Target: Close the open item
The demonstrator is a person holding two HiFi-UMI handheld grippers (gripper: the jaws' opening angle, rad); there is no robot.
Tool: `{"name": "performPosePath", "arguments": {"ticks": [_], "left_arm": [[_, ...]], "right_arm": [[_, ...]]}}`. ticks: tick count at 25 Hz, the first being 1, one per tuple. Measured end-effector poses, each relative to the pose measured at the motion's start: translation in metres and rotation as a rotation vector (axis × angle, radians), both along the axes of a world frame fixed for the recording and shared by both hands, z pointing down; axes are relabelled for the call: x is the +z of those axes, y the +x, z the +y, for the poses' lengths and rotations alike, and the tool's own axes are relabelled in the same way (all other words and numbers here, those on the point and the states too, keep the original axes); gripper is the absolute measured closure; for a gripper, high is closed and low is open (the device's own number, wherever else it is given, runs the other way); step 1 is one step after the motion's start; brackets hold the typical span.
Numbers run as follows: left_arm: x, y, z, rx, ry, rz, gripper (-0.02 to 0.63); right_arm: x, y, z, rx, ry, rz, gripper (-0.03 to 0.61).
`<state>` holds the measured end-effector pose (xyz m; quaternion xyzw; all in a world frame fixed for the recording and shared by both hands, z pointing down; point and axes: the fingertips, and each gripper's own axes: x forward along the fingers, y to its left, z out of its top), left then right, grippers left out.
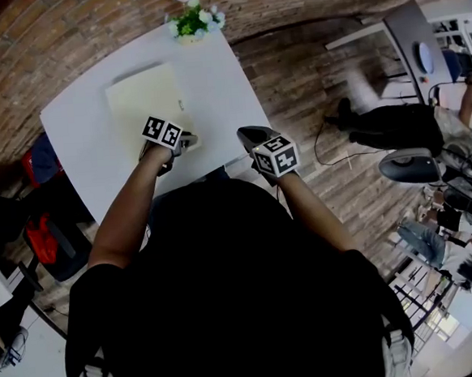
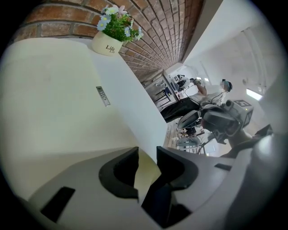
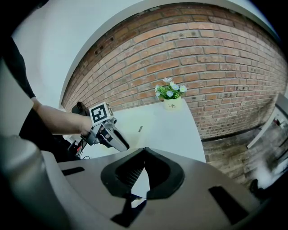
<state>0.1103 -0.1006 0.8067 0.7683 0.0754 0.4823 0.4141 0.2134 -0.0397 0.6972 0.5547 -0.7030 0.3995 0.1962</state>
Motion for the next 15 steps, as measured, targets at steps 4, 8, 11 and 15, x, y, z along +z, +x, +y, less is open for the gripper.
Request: {"name": "performPosePath", "arguments": {"ticks": [4, 8, 11, 15], "left_arm": [[0.008, -0.005, -0.004, -0.012, 0.023, -0.020, 0.560], [0.009, -0.004, -0.007, -0.025, 0.027, -0.014, 0.568], [0.010, -0.003, -0.007, -0.028, 0.027, -0.010, 0.576], [0.010, 0.001, -0.016, -0.065, 0.028, 0.011, 0.586]], "right_arm": [[0.000, 0.000, 0.000, -0.003, 0.000, 0.000, 0.555], [0.001, 0.002, 0.001, -0.004, -0.005, 0.004, 0.555], [0.001, 0.001, 0.001, -0.005, -0.007, 0.004, 0.555], [0.002, 0.000, 0.001, -0.008, -0.007, 0.006, 0.555]]}}
